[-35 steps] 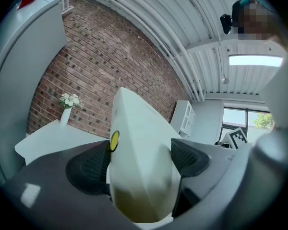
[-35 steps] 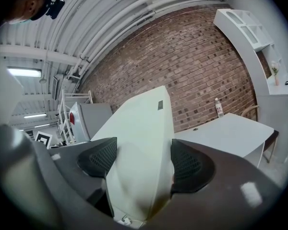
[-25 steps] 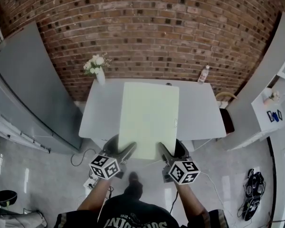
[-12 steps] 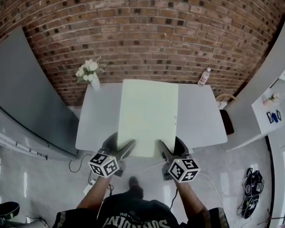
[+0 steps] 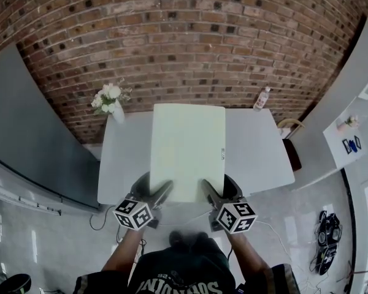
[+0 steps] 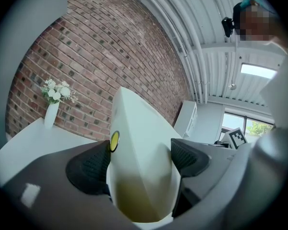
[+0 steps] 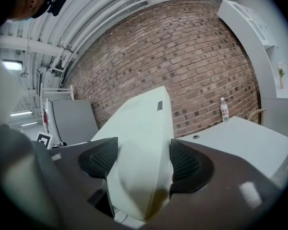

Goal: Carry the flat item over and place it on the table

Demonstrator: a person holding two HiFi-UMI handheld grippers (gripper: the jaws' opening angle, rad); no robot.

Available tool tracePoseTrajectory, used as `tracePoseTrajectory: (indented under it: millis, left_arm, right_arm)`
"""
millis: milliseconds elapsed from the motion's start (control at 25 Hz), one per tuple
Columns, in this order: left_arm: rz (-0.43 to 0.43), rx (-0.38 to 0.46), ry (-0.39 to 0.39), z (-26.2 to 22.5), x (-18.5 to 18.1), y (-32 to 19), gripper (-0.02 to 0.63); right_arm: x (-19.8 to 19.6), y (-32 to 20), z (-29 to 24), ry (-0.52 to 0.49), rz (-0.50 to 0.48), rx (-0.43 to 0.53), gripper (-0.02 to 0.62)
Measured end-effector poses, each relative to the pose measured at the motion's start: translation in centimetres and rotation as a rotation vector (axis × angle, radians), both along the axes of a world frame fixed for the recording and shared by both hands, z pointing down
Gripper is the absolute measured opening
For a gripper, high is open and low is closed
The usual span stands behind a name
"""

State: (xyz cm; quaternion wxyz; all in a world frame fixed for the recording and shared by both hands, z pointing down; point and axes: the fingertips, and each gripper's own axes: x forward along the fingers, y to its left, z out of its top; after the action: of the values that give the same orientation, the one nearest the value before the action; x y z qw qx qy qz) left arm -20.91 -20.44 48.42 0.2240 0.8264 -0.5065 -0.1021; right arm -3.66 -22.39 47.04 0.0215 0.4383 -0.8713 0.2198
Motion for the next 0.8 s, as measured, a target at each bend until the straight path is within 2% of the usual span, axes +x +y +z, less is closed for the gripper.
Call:
tracePoseTrajectory:
  millis: [520,800]
  left_arm:
    - [0.012,0.005,-0.019,-0.1,0.9,-4.8,0.403]
    - [-0.002,0.011,-0.027,-0.2,2.6,-8.3,0.403]
  right_arm:
    - [1.0,-4.6,0.2,-0.017,0.014,0.003,0.333]
    - [2.6,-8.4,0.1,-0.02,-0.003,0.009,0.33]
